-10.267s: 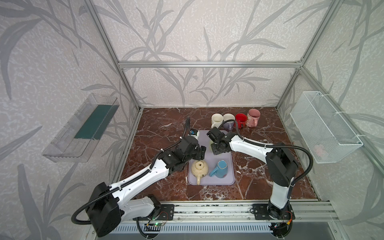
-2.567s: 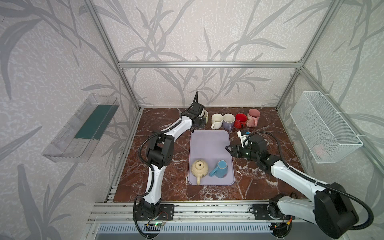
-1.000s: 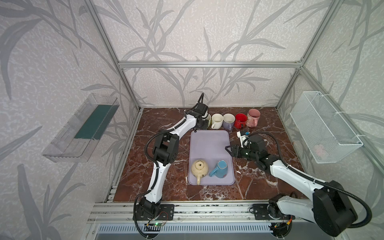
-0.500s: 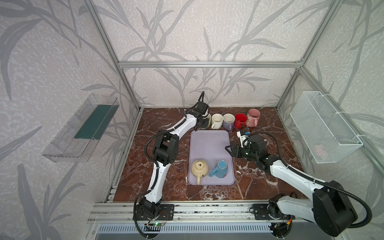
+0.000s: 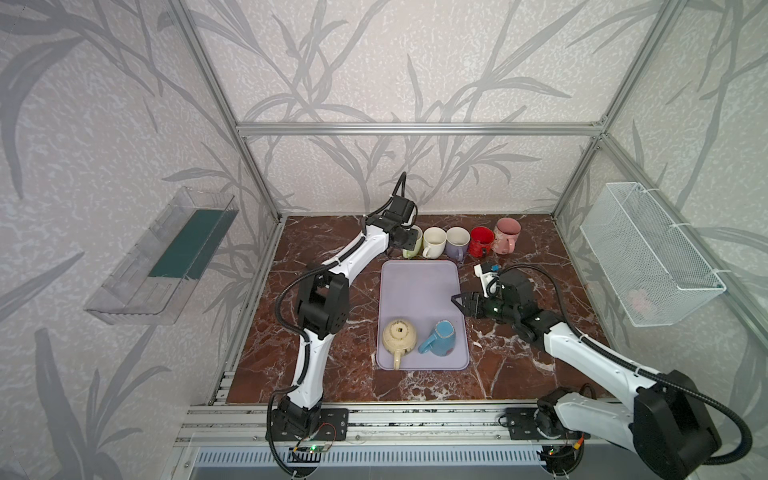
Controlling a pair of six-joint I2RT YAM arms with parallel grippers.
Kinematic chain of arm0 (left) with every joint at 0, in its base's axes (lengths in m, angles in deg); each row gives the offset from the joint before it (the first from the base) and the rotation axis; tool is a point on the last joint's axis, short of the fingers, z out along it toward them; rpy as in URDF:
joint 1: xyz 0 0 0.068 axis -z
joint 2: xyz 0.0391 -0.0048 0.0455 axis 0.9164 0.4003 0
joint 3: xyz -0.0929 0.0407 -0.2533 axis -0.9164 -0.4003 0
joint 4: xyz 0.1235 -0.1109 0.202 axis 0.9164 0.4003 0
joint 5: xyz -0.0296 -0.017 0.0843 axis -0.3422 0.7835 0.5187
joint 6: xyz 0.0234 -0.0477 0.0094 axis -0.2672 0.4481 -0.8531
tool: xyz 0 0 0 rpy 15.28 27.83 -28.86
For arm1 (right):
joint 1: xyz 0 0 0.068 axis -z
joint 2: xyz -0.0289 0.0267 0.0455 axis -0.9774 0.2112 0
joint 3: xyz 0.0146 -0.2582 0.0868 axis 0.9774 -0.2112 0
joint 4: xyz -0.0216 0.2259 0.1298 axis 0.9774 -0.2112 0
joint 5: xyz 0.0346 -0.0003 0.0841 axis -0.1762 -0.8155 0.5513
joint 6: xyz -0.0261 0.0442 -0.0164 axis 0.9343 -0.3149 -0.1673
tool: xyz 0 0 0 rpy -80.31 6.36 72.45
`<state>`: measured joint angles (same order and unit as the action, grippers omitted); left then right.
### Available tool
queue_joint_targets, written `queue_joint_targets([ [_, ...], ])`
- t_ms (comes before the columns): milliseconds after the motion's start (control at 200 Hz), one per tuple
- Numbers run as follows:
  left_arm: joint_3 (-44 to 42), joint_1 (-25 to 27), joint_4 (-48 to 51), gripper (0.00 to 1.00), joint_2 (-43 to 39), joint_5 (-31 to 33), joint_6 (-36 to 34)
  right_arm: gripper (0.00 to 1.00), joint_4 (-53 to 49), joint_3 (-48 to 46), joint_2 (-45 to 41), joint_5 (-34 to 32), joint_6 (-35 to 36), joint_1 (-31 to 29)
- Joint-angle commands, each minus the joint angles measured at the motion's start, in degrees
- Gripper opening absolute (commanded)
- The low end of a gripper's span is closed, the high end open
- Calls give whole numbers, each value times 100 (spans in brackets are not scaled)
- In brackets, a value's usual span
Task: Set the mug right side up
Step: 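Lower the upright green mug beside the white mug and open the left gripper, then lift the left gripper away while the right gripper moves over the blue dotted mug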
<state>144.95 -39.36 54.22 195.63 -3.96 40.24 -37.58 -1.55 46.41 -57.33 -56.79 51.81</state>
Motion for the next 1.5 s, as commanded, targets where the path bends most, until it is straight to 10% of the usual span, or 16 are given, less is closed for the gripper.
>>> queue_joint_targets([
  [0, -294, 30, -100, 57, -615, 98, 93, 61, -517, 339, -312, -150, 269, -139],
  [590, -3242, 96, -220, 98, -3977, -39, 917, 64, -2635, 122, -1437, -1529, 552, -1535],
  [1500, -4894, 169, 116, 99, -5786, -208, 898, 65, -1975, -392, -771, -2326, -263, -2531],
])
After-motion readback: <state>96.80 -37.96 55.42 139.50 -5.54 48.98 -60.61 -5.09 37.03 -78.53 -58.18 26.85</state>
